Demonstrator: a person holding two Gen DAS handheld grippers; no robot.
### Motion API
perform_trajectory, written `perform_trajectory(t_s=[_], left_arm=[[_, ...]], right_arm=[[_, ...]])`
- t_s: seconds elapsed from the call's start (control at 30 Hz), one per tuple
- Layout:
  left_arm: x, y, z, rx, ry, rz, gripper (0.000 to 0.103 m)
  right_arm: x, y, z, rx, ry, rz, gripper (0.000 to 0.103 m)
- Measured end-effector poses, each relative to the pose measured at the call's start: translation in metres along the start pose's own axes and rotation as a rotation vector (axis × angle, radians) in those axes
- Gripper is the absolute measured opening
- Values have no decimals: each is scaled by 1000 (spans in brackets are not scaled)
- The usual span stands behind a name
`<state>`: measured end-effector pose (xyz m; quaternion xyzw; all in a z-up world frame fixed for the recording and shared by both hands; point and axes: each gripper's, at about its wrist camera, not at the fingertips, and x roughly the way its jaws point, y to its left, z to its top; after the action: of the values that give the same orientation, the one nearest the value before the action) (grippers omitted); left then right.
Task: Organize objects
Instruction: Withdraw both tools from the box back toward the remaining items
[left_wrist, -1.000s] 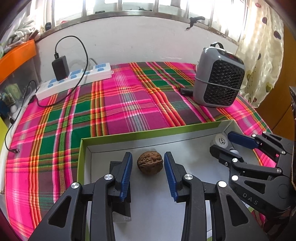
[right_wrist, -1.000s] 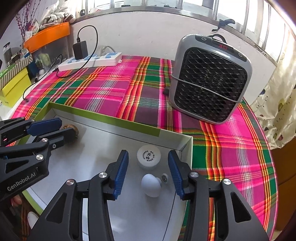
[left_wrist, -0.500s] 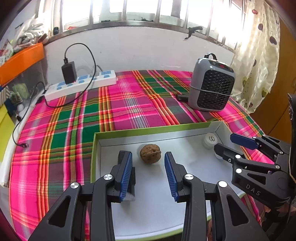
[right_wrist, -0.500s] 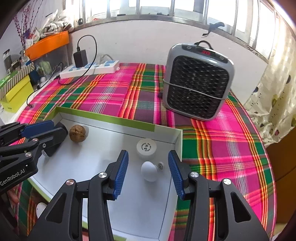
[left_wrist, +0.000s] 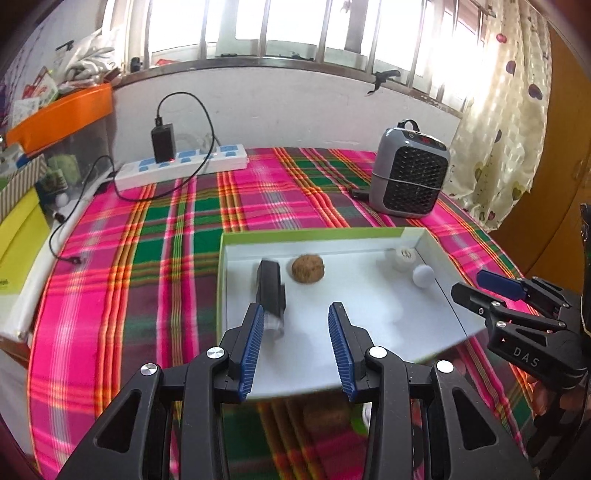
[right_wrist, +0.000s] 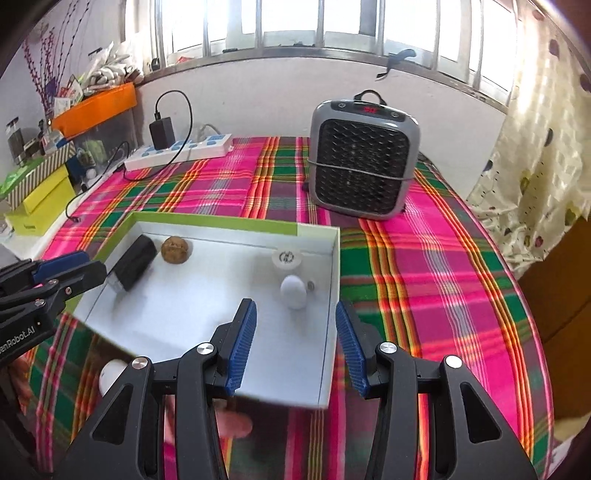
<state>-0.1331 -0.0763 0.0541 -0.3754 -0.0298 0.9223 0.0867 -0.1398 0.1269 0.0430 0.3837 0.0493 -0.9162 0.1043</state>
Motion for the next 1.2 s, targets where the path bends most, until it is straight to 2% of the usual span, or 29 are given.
perform_trajectory(t_s=[0.27,0.57,0.77,1.2], left_arm=[[-21,12,-30,-31,5,-13,35],[-31,18,-61,-50,37,-29,35],[-39,22,-71,-44,38,-36,35],[-40,37,-79,-53,52,-50,35]], right_arm=[[-26,16,-30,12,4,47,46],[-44,50,-64,4,10,142,46],[-41,70,-71,1,22,201,46],[-25,92,-76,10,64,208,46]])
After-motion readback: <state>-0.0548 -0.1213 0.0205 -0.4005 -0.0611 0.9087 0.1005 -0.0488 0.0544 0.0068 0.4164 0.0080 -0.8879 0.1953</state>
